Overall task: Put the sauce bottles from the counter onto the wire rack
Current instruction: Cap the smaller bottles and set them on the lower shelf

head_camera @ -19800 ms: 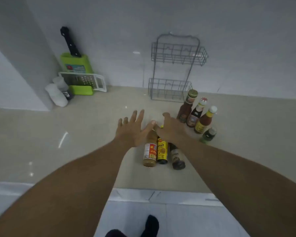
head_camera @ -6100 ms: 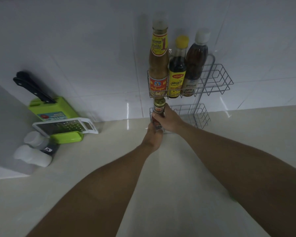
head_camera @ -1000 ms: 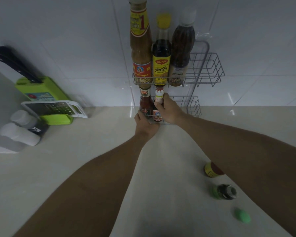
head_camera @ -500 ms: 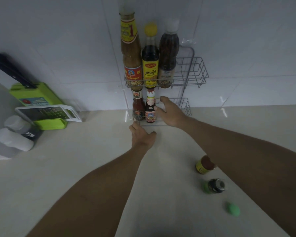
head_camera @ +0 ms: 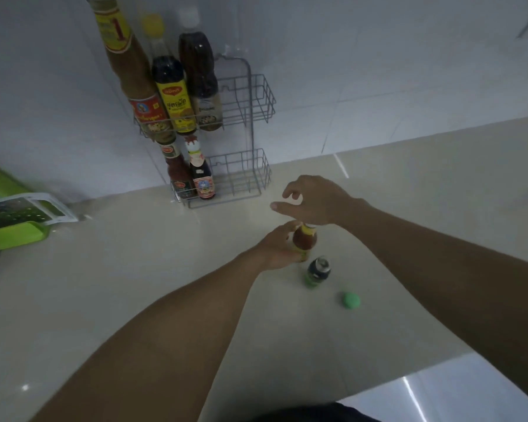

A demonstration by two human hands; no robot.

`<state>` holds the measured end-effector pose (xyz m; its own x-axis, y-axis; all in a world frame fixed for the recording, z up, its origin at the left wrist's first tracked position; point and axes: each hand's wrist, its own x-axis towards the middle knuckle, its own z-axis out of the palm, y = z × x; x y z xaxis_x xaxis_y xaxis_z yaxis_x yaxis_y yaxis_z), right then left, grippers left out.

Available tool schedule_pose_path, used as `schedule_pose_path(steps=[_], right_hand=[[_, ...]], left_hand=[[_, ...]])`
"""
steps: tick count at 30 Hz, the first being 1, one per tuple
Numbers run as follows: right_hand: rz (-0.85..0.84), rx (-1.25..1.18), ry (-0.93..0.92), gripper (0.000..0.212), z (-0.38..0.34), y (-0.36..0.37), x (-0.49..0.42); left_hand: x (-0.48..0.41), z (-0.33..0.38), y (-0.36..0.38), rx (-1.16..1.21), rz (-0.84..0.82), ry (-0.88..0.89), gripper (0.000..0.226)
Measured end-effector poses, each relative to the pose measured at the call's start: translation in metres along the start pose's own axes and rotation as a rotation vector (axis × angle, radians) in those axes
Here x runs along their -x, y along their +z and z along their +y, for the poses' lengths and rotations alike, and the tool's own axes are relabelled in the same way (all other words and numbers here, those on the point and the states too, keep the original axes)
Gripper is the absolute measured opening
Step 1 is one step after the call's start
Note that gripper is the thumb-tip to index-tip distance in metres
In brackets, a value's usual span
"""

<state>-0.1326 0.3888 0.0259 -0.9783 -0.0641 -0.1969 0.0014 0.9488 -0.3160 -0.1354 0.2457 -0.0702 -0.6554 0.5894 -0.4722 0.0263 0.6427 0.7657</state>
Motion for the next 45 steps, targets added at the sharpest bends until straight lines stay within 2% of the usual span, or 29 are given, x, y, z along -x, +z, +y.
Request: schedule_pose_path(steps=[4, 9, 13, 15, 18, 20, 22, 24, 27, 28, 30, 32, 34, 35, 37, 39, 40, 42, 44, 45], right_hand=[[-0.015, 0.073, 0.041, 0.055, 0.014, 0.015, 0.025], [0.132, 0.096, 0.001, 0.043, 0.008, 0.031, 0.027], [0.182, -0.066, 0.031, 0.052, 0.002, 0.024, 0.016], [0.205, -0.083, -0.108, 0.059, -0.006, 0.013, 0.008], [0.236, 0.066, -0.379, 0.060, -0.019, -0.011, 0.003], [0.245, 0.200, -0.430, 0.058, -0.023, -0.025, 0.002], [0.232, 0.407, -0.375, 0.054, -0.028, -0.031, 0.001], [0.185, 0.516, -0.269, 0.035, -0.039, -0.028, -0.003], [0.058, 0.514, -0.078, 0.037, -0.059, -0.023, -0.010], [0.023, 0.433, -0.065, 0.047, -0.062, -0.023, -0.013], [0.005, 0.292, -0.153, 0.066, -0.066, -0.025, -0.016], [0.049, 0.208, -0.319, 0.058, -0.071, -0.029, -0.012], [0.124, 0.221, -0.392, 0.047, -0.072, -0.031, -0.010], [0.156, 0.291, -0.376, 0.043, -0.073, -0.029, -0.010], [0.160, 0.405, -0.225, 0.033, -0.079, -0.019, -0.012], [0.070, 0.338, -0.065, 0.038, -0.083, -0.013, -0.015], [0.017, 0.244, -0.037, 0.046, -0.084, -0.015, -0.016], [-0.020, 0.151, -0.139, 0.063, -0.083, -0.019, -0.019], [0.036, 0.159, -0.301, 0.065, -0.081, -0.025, -0.015], [0.079, 0.186, -0.354, 0.061, -0.080, -0.026, -0.014]], left_hand=[[0.000, 0.003, 0.021, 0.042, 0.073, 0.043, 0.065], [0.002, 0.008, 0.030, 0.097, 0.156, 0.055, 0.042], [0.013, 0.010, 0.021, 0.255, 0.266, 0.040, 0.055], [0.016, 0.011, 0.011, 0.299, 0.351, 0.048, 0.045], [0.023, 0.014, -0.006, 0.306, 0.430, 0.067, 0.032], [0.030, 0.017, -0.015, 0.306, 0.426, 0.073, 0.032], [0.036, 0.019, -0.020, 0.302, 0.447, 0.060, 0.031], [0.040, 0.018, -0.021, 0.273, 0.531, 0.020, 0.031], [0.045, 0.011, -0.018, 0.235, 0.646, -0.042, 0.031], [0.048, 0.008, -0.020, 0.241, 0.637, -0.052, 0.031], [0.055, 0.005, -0.028, 0.312, 0.542, -0.051, 0.026], [0.061, 0.004, -0.039, 0.406, 0.419, -0.044, 0.021], [0.065, 0.005, -0.044, 0.423, 0.418, -0.037, 0.022], [0.065, 0.005, -0.044, 0.403, 0.470, -0.047, 0.023], [0.065, 0.005, -0.039, 0.306, 0.641, -0.098, 0.024], [0.066, 0.002, -0.034, 0.251, 0.718, -0.141, 0.026], [0.067, 0.000, -0.033, 0.270, 0.683, -0.147, 0.025], [0.071, -0.002, -0.037, 0.356, 0.517, -0.116, 0.022], [0.075, -0.002, -0.043, 0.424, 0.374, -0.084, 0.021], [0.075, 0.000, -0.045, 0.420, 0.364, -0.077, 0.022]])
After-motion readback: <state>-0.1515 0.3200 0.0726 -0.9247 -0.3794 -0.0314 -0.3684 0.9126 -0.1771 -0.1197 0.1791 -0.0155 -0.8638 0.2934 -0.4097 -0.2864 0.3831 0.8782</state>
